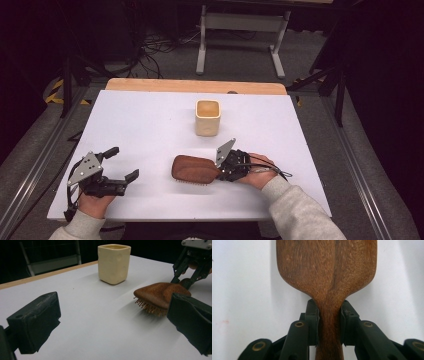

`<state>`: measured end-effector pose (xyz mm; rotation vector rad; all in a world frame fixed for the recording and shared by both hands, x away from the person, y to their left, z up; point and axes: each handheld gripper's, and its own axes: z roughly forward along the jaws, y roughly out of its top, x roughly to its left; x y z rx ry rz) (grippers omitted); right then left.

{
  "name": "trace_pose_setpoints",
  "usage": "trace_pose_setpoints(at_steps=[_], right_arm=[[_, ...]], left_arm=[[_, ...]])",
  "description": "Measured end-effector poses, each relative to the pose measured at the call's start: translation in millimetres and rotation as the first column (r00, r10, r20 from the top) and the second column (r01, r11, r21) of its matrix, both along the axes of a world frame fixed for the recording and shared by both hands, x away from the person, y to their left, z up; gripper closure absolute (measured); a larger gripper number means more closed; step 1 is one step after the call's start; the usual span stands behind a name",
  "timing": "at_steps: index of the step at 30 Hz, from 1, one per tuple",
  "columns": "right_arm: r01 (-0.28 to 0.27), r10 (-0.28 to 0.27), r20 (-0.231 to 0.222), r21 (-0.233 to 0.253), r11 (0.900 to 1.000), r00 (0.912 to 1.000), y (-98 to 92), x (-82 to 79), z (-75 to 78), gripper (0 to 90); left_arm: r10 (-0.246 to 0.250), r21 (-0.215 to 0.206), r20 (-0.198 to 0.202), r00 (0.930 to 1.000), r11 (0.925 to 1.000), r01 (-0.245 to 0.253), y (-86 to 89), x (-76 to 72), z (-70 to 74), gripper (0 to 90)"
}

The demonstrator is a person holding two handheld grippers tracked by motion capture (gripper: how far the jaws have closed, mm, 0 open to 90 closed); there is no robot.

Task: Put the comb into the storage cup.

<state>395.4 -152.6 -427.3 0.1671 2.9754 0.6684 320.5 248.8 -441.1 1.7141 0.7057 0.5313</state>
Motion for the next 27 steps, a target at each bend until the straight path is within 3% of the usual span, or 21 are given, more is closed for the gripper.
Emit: trace_pose_setpoints(at_steps=[2, 6, 7, 8, 10, 11, 13, 14, 15, 16, 18, 20, 22, 26, 27], right_arm=[[-0.003, 0.003, 0.009, 0.011, 1.0, 1.0, -0.1, -0.4, 1.0, 72.5], [0.026, -0.029, 0.043, 0.089, 0.996, 0.9987, -4.2, -3.9, 10.1, 72.4], [0.026, -0.029, 0.043, 0.089, 0.996, 0.9987, -4.2, -3.9, 10.1, 72.4], [0.042, -0.05, 0.059, 0.131, 0.991, 0.997, -7.2, -5.8, 13.7, 72.5], [0.045, -0.054, 0.059, 0.146, 0.988, 0.9968, -8.2, -6.5, 14.8, 72.5], [0.061, -0.076, 0.074, 0.187, 0.98, 0.9944, -11.4, -9.1, 17.9, 72.5], [0.063, -0.081, 0.08, 0.201, 0.978, 0.9935, -12.8, -9.7, 18.7, 72.4], [0.075, -0.1, 0.093, 0.249, 0.966, 0.9906, -16.3, -12.5, 20.6, 72.5], [0.075, -0.1, 0.093, 0.249, 0.966, 0.9906, -16.3, -12.5, 20.6, 72.5], [0.086, -0.119, 0.105, 0.28, 0.956, 0.9873, -18.9, -15.3, 21.8, 72.4], [0.089, -0.125, 0.109, 0.291, 0.953, 0.9861, -19.9, -16.4, 22.2, 72.4], [0.103, -0.153, 0.122, 0.345, 0.933, 0.9806, -23.3, -21.1, 23.0, 72.4], [0.108, -0.162, 0.127, 0.357, 0.928, 0.9786, -23.9, -22.3, 23.1, 72.4], [0.128, -0.204, 0.145, 0.414, 0.901, 0.9683, -26.3, -30.3, 21.3, 72.4], [0.128, -0.204, 0.145, 0.414, 0.901, 0.9683, -26.3, -30.3, 21.3, 72.4]], left_arm=[[-0.001, 0.0, -0.002, 1.0, 1.0, 0.001, 0.0, 0.1, 0.1, 0.1], [-0.01, -0.001, -0.009, 0.9999, 1.0, 0.01, 0.1, 1.5, -0.2, 0.1], [-0.01, -0.004, -0.015, 0.9998, 0.9999, 0.01, -0.3, 1.5, -0.3, 0.1], [-0.012, -0.004, -0.017, 0.9998, 0.9999, 0.012, -0.6, 1.7, -0.1, 0.1], [-0.014, -0.007, -0.017, 0.9998, 0.9999, 0.013, -1.3, 2.2, 0.1, 0.1], [-0.015, -0.005, -0.015, 0.9998, 0.9999, 0.015, -1.7, 2.6, 0.5, 0.1], [-0.021, -0.002, -0.019, 0.9996, 0.9998, 0.021, -2.5, 2.3, 1.3, 0.1], [-0.025, -0.002, -0.016, 0.9996, 0.9997, 0.025, -3.8, 2.4, 1.8, 0.1], [-0.025, -0.002, -0.016, 0.9996, 0.9997, 0.025, -3.8, 2.4, 1.8, 0.1], [-0.028, 0.003, -0.019, 0.9994, 0.9996, 0.028, -4.6, 2.1, 2.5, 0.1], [-0.032, -0.002, -0.017, 0.9993, 0.9995, 0.032, -5.6, 2.5, 2.3, 0.1], [-0.034, 0.0, -0.017, 0.9993, 0.9994, 0.034, -6.2, 2.5, 2.5, 0.1], [-0.037, -0.003, -0.018, 0.9992, 0.9993, 0.036, -6.5, 2.6, 2.7, 0.1], [-0.032, 0.002, -0.019, 0.9993, 0.9995, 0.032, -7.4, 3.2, 3.8, 0.2], [-0.032, 0.002, -0.019, 0.9993, 0.9995, 0.032, -7.4, 3.2, 3.8, 0.4]])
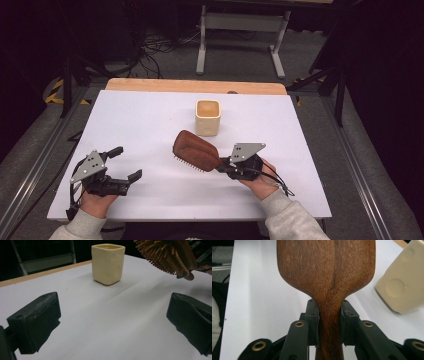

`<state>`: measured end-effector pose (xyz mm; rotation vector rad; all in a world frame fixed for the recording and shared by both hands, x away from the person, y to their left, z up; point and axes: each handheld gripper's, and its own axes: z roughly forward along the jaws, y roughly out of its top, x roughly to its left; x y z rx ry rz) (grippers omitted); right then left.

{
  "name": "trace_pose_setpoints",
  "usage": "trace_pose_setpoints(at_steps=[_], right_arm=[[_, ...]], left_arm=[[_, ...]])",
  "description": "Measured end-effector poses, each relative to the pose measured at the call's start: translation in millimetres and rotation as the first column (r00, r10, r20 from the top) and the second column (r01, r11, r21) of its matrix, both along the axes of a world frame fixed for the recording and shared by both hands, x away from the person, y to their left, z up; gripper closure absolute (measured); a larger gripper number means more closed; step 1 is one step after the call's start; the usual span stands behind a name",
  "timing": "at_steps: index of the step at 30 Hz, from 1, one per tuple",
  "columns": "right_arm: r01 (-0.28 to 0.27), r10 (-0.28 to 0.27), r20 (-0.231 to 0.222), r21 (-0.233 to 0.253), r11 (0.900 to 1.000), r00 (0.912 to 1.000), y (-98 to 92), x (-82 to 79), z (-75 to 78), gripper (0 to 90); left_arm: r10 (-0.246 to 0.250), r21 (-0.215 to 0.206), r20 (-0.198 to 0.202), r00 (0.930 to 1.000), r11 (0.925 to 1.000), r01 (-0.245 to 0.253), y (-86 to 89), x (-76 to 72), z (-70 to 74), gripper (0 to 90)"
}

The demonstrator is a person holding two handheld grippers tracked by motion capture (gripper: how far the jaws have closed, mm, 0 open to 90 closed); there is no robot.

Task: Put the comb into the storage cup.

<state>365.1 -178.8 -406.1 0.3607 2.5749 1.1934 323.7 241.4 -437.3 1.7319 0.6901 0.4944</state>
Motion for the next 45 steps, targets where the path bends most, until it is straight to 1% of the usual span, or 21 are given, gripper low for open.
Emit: trace_pose_setpoints(at_steps=[1, 2, 6, 7, 9, 11, 12, 15, 16, 21, 23, 24, 25, 26, 29, 31, 35, 39, 42, 44, 45], right_arm=[[0.007, -0.007, 0.003, 0.007, 1.0, 1.0, 0.1, -1.4, -0.7, 72.4], [0.022, -0.022, 0.009, 0.02, 1.0, 0.9997, 0.5, -4.1, -2.1, 72.4], [0.046, -0.047, 0.014, 0.059, 0.997, 0.9988, 1.8, -9.5, -6.2, 72.4], [0.057, -0.059, 0.023, 0.076, 0.995, 0.998, 3.1, -12.3, -8.3, 72.3], [0.061, -0.063, 0.027, 0.082, 0.995, 0.9976, 3.4, -13.3, -8.9, 72.3], [0.065, -0.068, 0.028, 0.103, 0.993, 0.9973, 4.0, -14.7, -10.7, 72.3], [0.069, -0.073, 0.034, 0.109, 0.992, 0.9967, 4.4, -15.1, -11.7, 72.4], [0.09, -0.095, 0.035, 0.133, 0.987, 0.9948, 4.7, -16.0, -16.3, 72.3], [0.096, -0.103, 0.04, 0.14, 0.985, 0.9939, 4.5, -16.4, -17.5, 72.3], [0.117, -0.127, 0.052, 0.162, 0.98, 0.9906, 4.6, -18.1, -20.0, 72.3], [0.129, -0.143, 0.064, 0.179, 0.975, 0.9877, 5.4, -19.8, -22.1, 72.3], [0.129, -0.143, 0.064, 0.179, 0.975, 0.9877, 5.4, -19.8, -22.1, 72.3], [0.138, -0.155, 0.077, 0.188, 0.972, 0.9849, 6.9, -21.1, -23.6, 72.3], [0.142, -0.16, 0.081, 0.19, 0.971, 0.9838, 7.3, -21.5, -23.8, 72.3], [0.148, -0.169, 0.093, 0.197, 0.969, 0.9812, 8.3, -22.7, -24.1, 72.3], [0.152, -0.176, 0.101, 0.207, 0.967, 0.9793, 8.9, -23.2, -24.0, 72.3], [0.159, -0.186, 0.11, 0.215, 0.964, 0.9764, 9.9, -24.0, -23.7, 72.3], [0.167, -0.197, 0.118, 0.22, 0.961, 0.9734, 9.7, -23.9, -24.1, 72.2], [0.165, -0.195, 0.122, 0.22, 0.961, 0.9731, 9.6, -24.3, -24.2, 72.2], [0.163, -0.193, 0.123, 0.22, 0.962, 0.9736, 9.6, -24.4, -24.2, 72.2], [0.162, -0.194, 0.134, 0.217, 0.963, 0.9719, 10.0, -25.3, -24.3, 72.2]], left_arm=[[-0.004, -0.001, -0.009, 1.0, 1.0, 0.004, -1.0, -0.3, -0.1, 0.4], [-0.007, 0.001, -0.007, 0.9999, 1.0, 0.007, -1.4, -0.5, 0.0, 0.9], [-0.021, 0.008, -0.003, 0.9998, 0.9998, 0.021, -2.1, -0.6, 1.3, 1.3], [-0.022, 0.007, -0.002, 0.9998, 0.9997, 0.022, -2.2, -0.4, 1.5, 1.5], [-0.03, 0.0, -0.008, 0.9995, 0.9996, 0.03, -3.0, -0.2, 1.9, 1.6], [-0.041, -0.011, -0.018, 0.999, 0.9991, 0.041, -4.8, 0.2, 2.6, 1.8], [-0.047, -0.005, -0.017, 0.9987, 0.9989, 0.047, -5.4, 1.0, 3.9, 1.9], [-0.067, -0.027, -0.026, 0.9974, 0.9975, 0.066, -9.0, 1.2, 8.1, 1.9], [-0.074, -0.025, -0.022, 0.997, 0.997, 0.073, -10.1, 1.7, 9.8, 1.9], [-0.111, -0.078, -0.048, 0.9927, 0.9912, 0.107, -18.5, 3.5, 16.1, 0.2], [-0.121, -0.08, -0.048, 0.9915, 0.9899, 0.117, -24.0, 4.8, 19.7, 0.1], [-0.121, -0.08, -0.048, 0.9915, 0.9899, 0.117, -24.0, 4.8, 19.7, 0.0], [-0.125, -0.074, -0.047, 0.9911, 0.9899, 0.121, -28.1, 6.4, 22.4, 0.0], [-0.125, -0.074, -0.047, 0.9911, 0.9899, 0.121, -28.1, 6.4, 22.4, 0.0], [-0.143, -0.075, -0.047, 0.9887, 0.9874, 0.139, -36.7, 8.7, 26.6, 0.0], [-0.154, -0.067, -0.038, 0.9874, 0.9863, 0.151, -42.2, 10.6, 29.9, 0.0], [-0.175, -0.06, -0.038, 0.9838, 0.9831, 0.173, -53.4, 15.2, 36.9, 0.0], [-0.194, -0.042, -0.049, 0.9798, 0.9805, 0.192, -67.2, 19.1, 43.5, 0.0], [-0.2, -0.037, -0.053, 0.9783, 0.9794, 0.198, -72.8, 21.0, 45.4, 0.0], [-0.206, -0.047, -0.062, 0.9766, 0.978, 0.203, -76.9, 23.3, 46.2, 0.0], [-0.214, -0.06, -0.074, 0.9739, 0.9758, 0.21, -79.5, 24.6, 46.5, 0.0]])
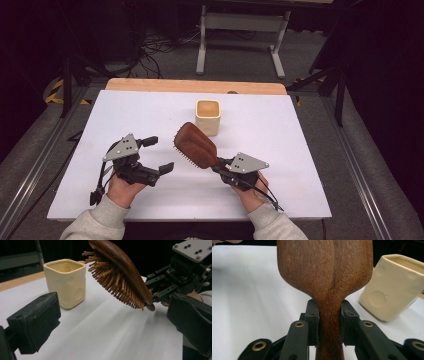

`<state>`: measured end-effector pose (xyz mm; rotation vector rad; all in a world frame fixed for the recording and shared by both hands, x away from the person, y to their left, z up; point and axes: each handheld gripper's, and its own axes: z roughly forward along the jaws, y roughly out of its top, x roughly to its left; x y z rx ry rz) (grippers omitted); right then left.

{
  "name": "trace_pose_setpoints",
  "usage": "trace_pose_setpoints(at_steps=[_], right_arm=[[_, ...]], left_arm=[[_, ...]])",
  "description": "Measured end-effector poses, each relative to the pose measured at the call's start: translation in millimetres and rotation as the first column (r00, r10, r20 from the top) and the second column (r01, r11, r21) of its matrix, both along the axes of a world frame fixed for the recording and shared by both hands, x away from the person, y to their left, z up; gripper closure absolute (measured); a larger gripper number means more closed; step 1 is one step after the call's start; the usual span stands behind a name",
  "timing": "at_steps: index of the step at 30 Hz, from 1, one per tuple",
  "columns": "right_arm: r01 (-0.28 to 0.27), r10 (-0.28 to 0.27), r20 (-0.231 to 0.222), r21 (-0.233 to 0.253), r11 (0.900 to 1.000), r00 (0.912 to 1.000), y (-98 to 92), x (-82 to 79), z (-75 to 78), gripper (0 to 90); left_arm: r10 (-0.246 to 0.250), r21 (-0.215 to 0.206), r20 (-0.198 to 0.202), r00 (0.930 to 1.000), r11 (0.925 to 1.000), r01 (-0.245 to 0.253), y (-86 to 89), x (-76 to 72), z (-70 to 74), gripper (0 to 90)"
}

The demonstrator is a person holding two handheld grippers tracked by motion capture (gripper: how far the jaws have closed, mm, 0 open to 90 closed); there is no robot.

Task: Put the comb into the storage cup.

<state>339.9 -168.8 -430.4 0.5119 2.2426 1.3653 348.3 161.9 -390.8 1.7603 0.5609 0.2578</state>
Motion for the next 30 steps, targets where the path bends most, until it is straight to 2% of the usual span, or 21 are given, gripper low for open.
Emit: trace_pose_setpoints(at_steps=[7, 10, 13, 18, 26, 30], right_arm=[[0.007, -0.007, 0.011, 0.006, 1.0, 0.9999, 0.8, -1.0, -0.2, 72.2], [0.01, -0.01, 0.015, 0.011, 1.0, 0.9998, 0.1, -0.7, -0.1, 72.2], [0.011, -0.012, 0.018, 0.01, 1.0, 0.9998, -0.3, -1.0, 0.2, 72.3], [0.015, -0.015, 0.024, 0.008, 1.0, 0.9996, -0.6, -1.5, 0.0, 72.3], [0.022, -0.022, 0.035, 0.011, 1.0, 0.9991, -0.7, -1.9, 0.0, 72.2], [0.025, -0.026, 0.04, 0.011, 1.0, 0.9989, -0.5, -2.0, -0.7, 72.2]], left_arm=[[0.003, 0.003, -0.018, 0.9998, 1.0, -0.003, -16.0, 5.8, 2.7, 0.1], [0.024, 0.007, -0.037, 0.999, 0.9997, -0.024, -25.4, 9.5, 4.1, 1.5], [0.015, 0.003, -0.041, 0.999, 0.9999, -0.015, -31.0, 12.9, 4.2, 1.5], [0.009, -0.009, -0.072, 0.9974, 0.9999, -0.01, -40.7, 18.1, 2.5, 1.9], [-0.009, 0.04, -0.089, 0.996, 0.9991, 0.013, -57.6, 25.1, -0.2, 3.2], [-0.03, 0.041, -0.082, 0.9962, 0.9986, 0.033, -63.1, 26.2, -0.7, 4.6]])
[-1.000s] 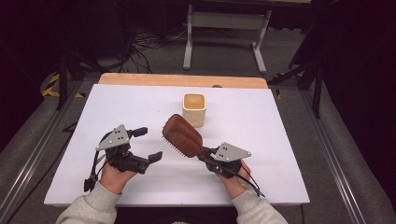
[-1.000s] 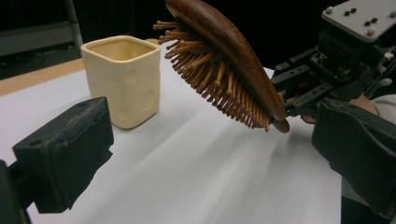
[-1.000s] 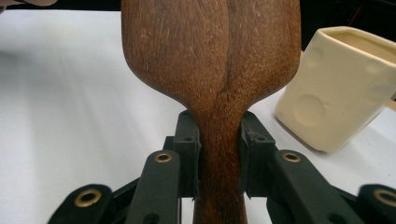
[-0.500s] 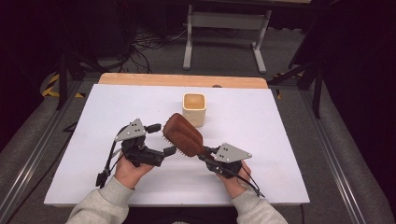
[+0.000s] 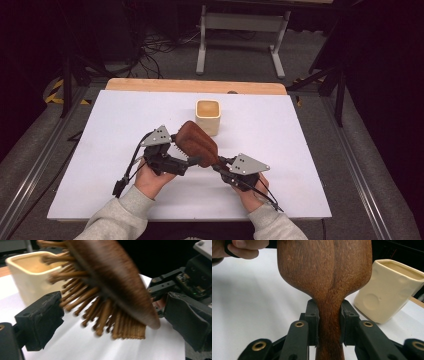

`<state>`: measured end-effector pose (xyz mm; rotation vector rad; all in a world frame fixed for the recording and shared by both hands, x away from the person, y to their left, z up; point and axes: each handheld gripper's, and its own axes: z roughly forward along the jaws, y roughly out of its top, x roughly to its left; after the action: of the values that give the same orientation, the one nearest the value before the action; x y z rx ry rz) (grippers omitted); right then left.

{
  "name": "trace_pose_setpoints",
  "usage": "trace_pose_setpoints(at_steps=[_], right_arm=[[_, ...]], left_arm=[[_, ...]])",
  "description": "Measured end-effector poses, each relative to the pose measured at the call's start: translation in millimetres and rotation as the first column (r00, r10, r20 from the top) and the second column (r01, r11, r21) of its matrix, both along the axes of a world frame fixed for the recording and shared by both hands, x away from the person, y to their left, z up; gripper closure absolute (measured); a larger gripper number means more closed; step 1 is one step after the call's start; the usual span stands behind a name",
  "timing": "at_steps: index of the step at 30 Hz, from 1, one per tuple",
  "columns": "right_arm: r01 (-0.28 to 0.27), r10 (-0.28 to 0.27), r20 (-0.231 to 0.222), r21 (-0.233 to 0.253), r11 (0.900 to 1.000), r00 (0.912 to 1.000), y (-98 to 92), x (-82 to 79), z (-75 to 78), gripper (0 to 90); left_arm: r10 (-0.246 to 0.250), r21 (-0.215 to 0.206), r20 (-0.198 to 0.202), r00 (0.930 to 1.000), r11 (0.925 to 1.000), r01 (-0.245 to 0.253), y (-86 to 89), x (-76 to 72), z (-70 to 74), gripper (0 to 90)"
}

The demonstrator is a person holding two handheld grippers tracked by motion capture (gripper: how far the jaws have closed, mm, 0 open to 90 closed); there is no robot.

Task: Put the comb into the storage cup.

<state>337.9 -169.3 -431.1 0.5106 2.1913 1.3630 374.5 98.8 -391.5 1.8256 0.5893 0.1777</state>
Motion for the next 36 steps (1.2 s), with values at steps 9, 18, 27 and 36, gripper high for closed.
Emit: trace_pose_setpoints(at_steps=[9, 18, 27, 36], right_arm=[[-0.005, 0.006, 0.025, -0.027, 1.0, 0.9997, 2.7, -1.9, -1.2, 72.1], [-0.01, 0.013, 0.043, -0.076, 0.997, 0.999, 5.5, -2.3, -3.6, 71.8], [-0.025, 0.029, 0.034, -0.094, 0.995, 0.999, 7.8, -1.7, -6.0, 71.1], [-0.048, 0.049, 0.029, -0.042, 0.998, 0.9984, 5.4, -2.7, -2.9, 68.6]], left_arm=[[-0.001, 0.018, -0.006, 1.0, 0.9998, 0.001, -8.6, -0.3, 0.3, 20.1], [-0.044, -0.009, -0.029, 0.9986, 0.999, 0.044, -2.9, -1.2, 5.4, 37.4], [-0.113, -0.037, -0.034, 0.9931, 0.9931, 0.112, -1.6, -5.9, 11.2, 52.3], [-0.131, 0.007, 0.016, 0.9913, 0.9914, 0.131, -6.8, -13.2, 26.6, 56.8]])
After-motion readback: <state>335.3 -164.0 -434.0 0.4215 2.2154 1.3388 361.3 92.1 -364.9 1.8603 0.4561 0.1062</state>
